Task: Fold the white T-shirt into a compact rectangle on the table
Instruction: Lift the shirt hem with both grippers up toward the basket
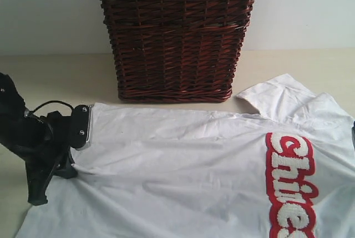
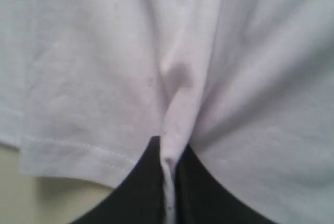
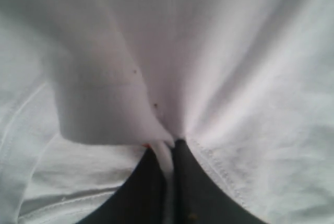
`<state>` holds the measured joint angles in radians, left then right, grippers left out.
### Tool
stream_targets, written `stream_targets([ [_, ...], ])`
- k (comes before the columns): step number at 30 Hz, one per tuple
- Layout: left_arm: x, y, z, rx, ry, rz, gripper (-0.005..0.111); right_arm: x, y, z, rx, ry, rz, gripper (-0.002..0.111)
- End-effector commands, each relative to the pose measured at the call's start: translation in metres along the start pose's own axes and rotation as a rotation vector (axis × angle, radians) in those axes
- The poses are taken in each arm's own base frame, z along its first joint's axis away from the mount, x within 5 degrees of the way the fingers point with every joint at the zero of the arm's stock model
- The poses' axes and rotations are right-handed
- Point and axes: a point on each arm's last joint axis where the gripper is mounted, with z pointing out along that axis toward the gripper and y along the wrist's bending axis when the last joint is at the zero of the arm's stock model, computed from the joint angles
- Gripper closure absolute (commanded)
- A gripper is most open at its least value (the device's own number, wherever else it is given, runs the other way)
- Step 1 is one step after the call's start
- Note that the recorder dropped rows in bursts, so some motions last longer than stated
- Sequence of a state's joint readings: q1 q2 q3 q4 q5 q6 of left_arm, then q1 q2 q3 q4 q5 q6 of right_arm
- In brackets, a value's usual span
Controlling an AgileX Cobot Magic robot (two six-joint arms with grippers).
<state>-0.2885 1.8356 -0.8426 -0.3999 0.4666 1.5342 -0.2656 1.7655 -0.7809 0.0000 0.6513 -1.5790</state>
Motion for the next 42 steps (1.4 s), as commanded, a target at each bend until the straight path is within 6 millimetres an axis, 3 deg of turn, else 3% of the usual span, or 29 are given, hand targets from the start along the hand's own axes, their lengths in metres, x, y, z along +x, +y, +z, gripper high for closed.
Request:
stream_targets([
  [1, -0.005, 0.012, -0.024, -0.185, -0.028, 0.002, 0.107, 0.0, -0.002, -0.019, 0.11, -0.009, -0.032, 0.108],
  [5, -0.008, 0.014, -0.038, -0.234, -0.052, -0.005, 0.107, -0.003, -0.003, -0.025, 0.149, -0.033, -0.04, 0.108],
  [11, -0.019, 0.02, -0.088, -0.452, -0.157, -0.059, 0.107, -0.012, -0.003, -0.053, 0.275, -0.137, -0.01, 0.108],
  [13, -0.022, 0.018, -0.107, -0.504, -0.187, -0.065, 0.107, -0.013, -0.002, -0.068, 0.351, -0.154, 0.013, 0.108],
  [18, -0.027, 0.006, -0.177, -0.771, -0.288, -0.037, 0.107, -0.018, 0.008, -0.115, 0.558, -0.209, -0.022, 0.108],
  [21, -0.024, -0.004, -0.213, -0.914, -0.334, -0.038, 0.107, -0.019, 0.009, -0.149, 0.794, -0.259, 0.064, 0.108],
  [29, 0.003, -0.024, -0.276, -1.181, -0.418, -0.192, 0.107, -0.023, 0.005, -0.213, 1.041, -0.444, 0.229, 0.108],
  [33, 0.01, -0.037, -0.286, -1.175, -0.411, -0.209, 0.107, -0.025, 0.001, -0.238, 1.084, -0.529, 0.269, 0.108],
  [42, 0.018, -0.063, -0.304, -1.203, -0.358, -0.155, 0.107, -0.027, 0.009, -0.257, 1.125, -0.571, 0.273, 0.108],
])
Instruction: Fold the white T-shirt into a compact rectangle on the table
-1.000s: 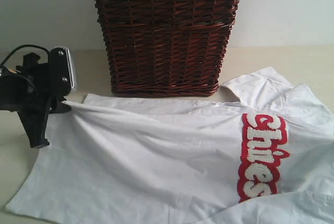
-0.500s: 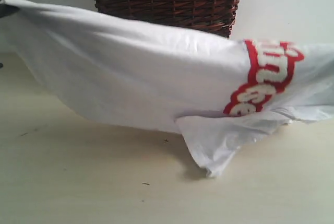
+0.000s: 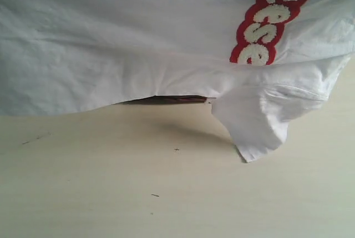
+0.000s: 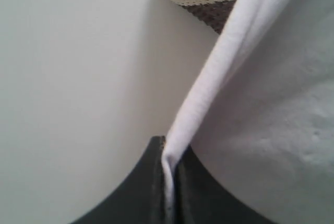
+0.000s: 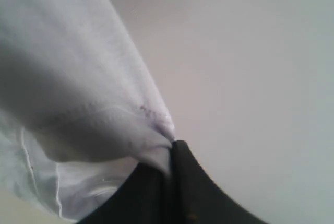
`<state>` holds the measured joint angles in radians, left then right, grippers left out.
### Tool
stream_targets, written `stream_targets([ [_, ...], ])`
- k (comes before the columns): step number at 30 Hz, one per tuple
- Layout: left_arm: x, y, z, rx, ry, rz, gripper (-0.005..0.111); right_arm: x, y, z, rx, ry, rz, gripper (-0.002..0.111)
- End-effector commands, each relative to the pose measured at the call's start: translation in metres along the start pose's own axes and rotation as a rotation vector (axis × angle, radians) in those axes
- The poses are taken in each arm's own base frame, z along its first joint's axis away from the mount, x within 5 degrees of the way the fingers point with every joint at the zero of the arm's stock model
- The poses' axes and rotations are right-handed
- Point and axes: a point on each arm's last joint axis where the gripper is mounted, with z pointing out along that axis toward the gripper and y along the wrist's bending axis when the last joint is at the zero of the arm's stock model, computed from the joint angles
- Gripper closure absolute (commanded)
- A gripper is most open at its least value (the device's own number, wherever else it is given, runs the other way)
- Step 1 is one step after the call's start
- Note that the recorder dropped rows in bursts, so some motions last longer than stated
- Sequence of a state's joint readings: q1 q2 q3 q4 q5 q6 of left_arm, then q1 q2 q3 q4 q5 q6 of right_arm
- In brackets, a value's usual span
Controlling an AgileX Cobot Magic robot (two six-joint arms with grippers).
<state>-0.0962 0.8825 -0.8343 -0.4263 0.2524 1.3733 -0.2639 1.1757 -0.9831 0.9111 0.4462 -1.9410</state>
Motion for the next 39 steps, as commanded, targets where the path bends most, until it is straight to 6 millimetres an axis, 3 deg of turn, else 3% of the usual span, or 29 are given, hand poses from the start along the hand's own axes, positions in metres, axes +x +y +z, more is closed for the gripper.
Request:
stream_targets([
  [1, -0.003, 0.01, -0.023, -0.086, -0.011, 0.032, 0.107, -0.007, -0.012, -0.014, 0.101, -0.004, 0.016, 0.108],
  [7, -0.011, 0.009, -0.056, -0.091, -0.058, 0.025, 0.107, -0.025, -0.009, -0.046, 0.103, -0.079, 0.022, 0.108],
  [16, -0.019, -0.013, -0.11, 0.041, -0.121, 0.02, 0.107, -0.041, 0.028, -0.095, -0.205, -0.091, 0.061, 0.108],
  [23, -0.025, -0.025, -0.158, 0.0, -0.233, 0.01, 0.107, -0.053, 0.034, -0.13, -0.133, -0.131, 0.049, 0.108],
  [30, -0.023, -0.043, -0.19, 0.044, -0.266, -0.001, 0.107, -0.065, 0.045, -0.173, -0.037, -0.192, 0.009, 0.108],
  [36, -0.02, -0.058, -0.221, 0.006, -0.317, -0.011, 0.107, -0.07, 0.082, -0.208, -0.228, -0.213, -0.029, 0.108],
  [39, -0.018, -0.062, -0.232, -0.015, -0.343, -0.059, 0.107, -0.073, 0.091, -0.226, -0.174, -0.238, -0.034, 0.108],
])
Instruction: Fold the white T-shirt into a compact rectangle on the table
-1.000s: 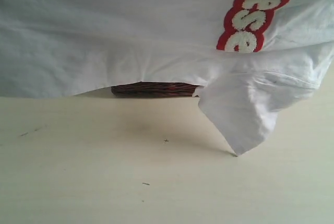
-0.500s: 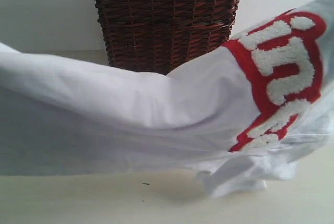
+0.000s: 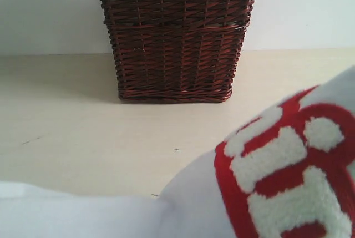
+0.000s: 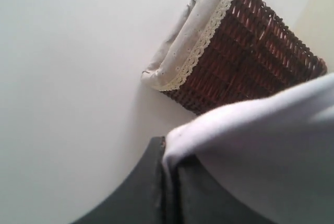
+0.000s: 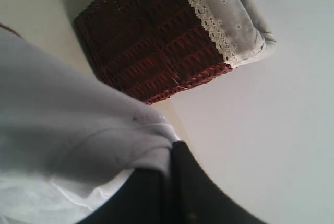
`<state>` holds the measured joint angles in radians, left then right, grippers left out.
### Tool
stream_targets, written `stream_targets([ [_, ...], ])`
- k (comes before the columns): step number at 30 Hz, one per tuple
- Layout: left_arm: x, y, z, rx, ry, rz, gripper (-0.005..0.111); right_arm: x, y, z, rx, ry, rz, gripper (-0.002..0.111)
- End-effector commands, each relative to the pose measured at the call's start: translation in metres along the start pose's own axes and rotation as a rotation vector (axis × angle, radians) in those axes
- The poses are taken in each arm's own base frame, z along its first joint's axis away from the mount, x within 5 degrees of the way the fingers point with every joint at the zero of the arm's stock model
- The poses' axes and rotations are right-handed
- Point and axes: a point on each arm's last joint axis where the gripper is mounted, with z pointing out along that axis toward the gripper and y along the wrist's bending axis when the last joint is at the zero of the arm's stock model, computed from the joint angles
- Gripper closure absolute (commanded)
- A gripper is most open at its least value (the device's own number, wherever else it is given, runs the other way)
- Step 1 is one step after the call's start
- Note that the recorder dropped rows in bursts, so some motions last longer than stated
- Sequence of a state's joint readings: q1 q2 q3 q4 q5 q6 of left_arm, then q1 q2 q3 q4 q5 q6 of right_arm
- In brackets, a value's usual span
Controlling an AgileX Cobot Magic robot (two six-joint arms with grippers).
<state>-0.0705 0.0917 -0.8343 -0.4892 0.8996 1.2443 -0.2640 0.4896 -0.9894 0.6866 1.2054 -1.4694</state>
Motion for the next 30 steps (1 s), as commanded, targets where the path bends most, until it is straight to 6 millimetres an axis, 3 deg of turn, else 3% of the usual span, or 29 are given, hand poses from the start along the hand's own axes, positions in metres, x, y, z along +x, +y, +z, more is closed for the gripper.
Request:
stream_targets([
  [1, -0.004, -0.007, -0.015, -0.023, -0.047, -0.106, 0.107, -0.011, 0.017, -0.022, 0.085, -0.041, -0.026, 0.108],
  [9, 0.004, -0.03, -0.022, 0.156, 0.038, -0.163, 0.107, -0.018, 0.059, -0.061, 0.243, -0.048, 0.034, 0.108],
  [17, 0.043, -0.036, 0.006, 0.075, 0.221, -0.2, 0.107, -0.01, 0.062, -0.062, 0.264, 0.021, 0.086, 0.108],
  [22, 0.074, -0.06, 0.034, 0.118, 0.257, -0.274, 0.107, 0.011, 0.064, -0.044, 0.221, 0.109, 0.122, 0.108],
  [30, 0.104, -0.083, 0.052, 0.137, 0.311, -0.312, 0.107, 0.056, 0.071, 0.004, 0.114, 0.2, 0.139, 0.108],
])
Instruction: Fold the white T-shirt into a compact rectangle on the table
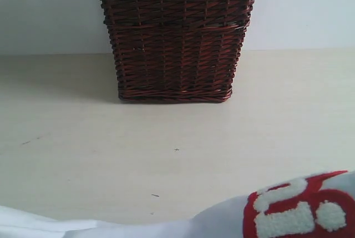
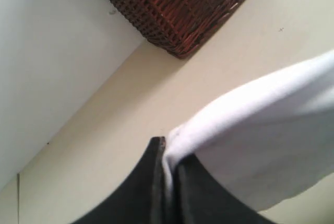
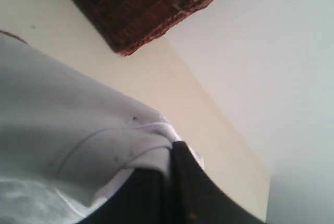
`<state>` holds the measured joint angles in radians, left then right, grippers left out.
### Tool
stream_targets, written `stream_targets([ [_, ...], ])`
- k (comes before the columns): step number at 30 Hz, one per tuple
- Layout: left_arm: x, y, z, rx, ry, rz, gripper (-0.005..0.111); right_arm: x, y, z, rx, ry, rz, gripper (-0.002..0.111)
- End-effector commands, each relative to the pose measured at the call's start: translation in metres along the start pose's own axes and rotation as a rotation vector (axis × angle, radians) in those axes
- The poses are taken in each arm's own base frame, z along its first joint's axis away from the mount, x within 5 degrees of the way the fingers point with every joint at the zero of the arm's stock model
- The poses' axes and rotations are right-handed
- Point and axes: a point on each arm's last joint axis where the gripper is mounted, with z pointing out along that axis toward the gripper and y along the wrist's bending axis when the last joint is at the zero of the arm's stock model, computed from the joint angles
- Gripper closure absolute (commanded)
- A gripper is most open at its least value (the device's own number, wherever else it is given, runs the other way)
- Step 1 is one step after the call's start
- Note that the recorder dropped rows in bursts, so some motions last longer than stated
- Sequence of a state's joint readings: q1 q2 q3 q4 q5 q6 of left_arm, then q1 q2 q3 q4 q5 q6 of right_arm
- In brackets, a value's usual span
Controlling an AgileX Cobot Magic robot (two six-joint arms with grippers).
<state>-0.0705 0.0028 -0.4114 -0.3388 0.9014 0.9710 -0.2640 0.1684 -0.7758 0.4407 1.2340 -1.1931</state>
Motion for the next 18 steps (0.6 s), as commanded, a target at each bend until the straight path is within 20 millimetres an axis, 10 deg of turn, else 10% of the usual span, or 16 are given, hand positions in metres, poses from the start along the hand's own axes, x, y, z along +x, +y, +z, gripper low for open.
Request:
stream_targets([
  [1, 0.011, -0.001, 0.016, -0.055, -0.021, -0.038, 0.107, 0.017, -0.001, 0.034, 0.007, 0.008, -0.001, 0.108],
  [18, 0.024, 0.015, 0.065, -0.064, 0.089, -0.123, 0.107, 0.056, -0.025, 0.124, -0.078, 0.125, 0.047, 0.108],
])
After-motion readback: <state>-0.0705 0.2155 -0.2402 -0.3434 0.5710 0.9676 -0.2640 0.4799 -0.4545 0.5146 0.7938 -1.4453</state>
